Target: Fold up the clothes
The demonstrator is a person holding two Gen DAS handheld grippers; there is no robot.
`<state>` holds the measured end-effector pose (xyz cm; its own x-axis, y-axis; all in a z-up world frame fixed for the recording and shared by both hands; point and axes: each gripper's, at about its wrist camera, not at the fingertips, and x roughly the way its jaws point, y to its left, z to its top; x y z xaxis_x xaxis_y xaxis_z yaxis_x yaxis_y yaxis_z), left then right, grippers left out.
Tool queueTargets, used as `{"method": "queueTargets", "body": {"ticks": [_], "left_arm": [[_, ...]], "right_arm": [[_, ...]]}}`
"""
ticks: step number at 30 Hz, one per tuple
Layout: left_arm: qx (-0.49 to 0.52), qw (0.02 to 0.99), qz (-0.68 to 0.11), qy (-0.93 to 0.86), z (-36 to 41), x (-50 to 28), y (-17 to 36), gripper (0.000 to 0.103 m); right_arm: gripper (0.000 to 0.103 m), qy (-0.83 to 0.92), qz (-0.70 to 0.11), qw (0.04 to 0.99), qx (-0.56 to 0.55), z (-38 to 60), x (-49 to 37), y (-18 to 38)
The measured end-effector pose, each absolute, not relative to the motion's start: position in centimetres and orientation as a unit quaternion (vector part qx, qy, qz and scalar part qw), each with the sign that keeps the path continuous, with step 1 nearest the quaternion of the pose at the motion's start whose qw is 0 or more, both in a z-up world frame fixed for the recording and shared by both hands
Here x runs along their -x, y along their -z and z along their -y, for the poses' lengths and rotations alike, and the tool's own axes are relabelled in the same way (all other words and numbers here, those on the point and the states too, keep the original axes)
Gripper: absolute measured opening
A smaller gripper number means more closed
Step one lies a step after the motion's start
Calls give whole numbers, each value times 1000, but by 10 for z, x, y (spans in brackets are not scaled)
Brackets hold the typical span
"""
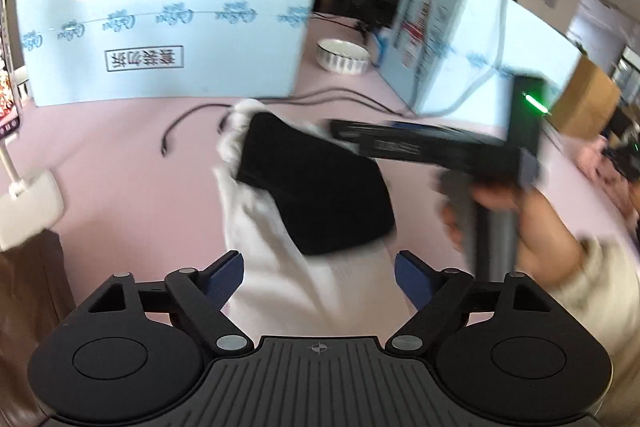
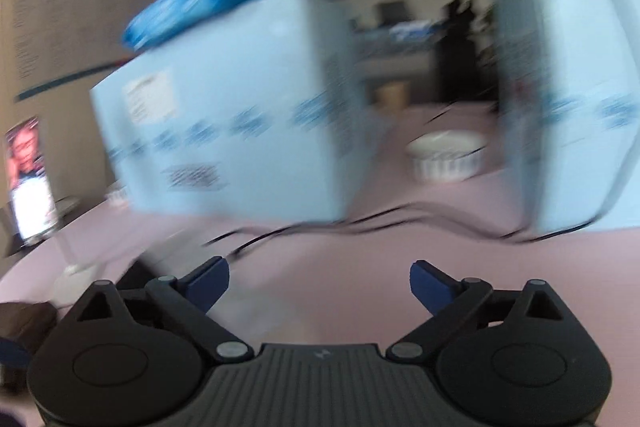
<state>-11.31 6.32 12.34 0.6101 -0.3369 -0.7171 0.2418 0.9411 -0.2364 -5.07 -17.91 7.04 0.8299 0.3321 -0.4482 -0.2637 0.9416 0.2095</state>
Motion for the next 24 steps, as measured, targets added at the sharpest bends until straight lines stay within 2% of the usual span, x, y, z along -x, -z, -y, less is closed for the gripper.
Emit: {"method": "queueTargets", "body": {"ticks": [3, 7, 10, 13, 16, 17, 18, 19, 20, 21, 24], "left_arm": [[65, 880, -440, 166, -59, 86, -111, 85], [67, 856, -490, 154, -48, 58, -81, 85], [105, 837, -516, 145, -44, 40, -61, 84], [135, 839, -508, 140, -39, 27, -56, 80], [137, 852, -489, 126, -33, 23, -59, 55], [134, 857, -482, 124, -33, 22, -61, 38], [136, 863, -468, 128, -34, 21, -63, 25], [141, 865, -463, 132, -36, 20, -65, 22], [147, 866, -458, 137, -39, 19, -66, 17], [161, 866, -452, 143, -43, 21, -71, 15], [182, 872, -426, 159, -55, 25, -88, 15]], "right_arm": [[99, -171, -287, 937, -101, 208, 63, -72], [99, -258, -384, 872, -161, 235, 90, -50], [99, -305, -413, 845, -153, 220, 111, -33], [99, -340, -411, 838, -116, 187, 128, -26], [99, -351, -391, 847, -79, 147, 137, -18], [91, -350, -371, 859, -51, 135, 142, -15], [64, -348, -350, 869, -22, 122, 147, -14], [47, -330, -334, 883, 13, 113, 151, -13], [12, -318, -326, 890, 28, 109, 153, -13], [7, -308, -319, 895, 40, 107, 154, -14], [6, -273, -289, 915, 72, 121, 157, -27]]}}
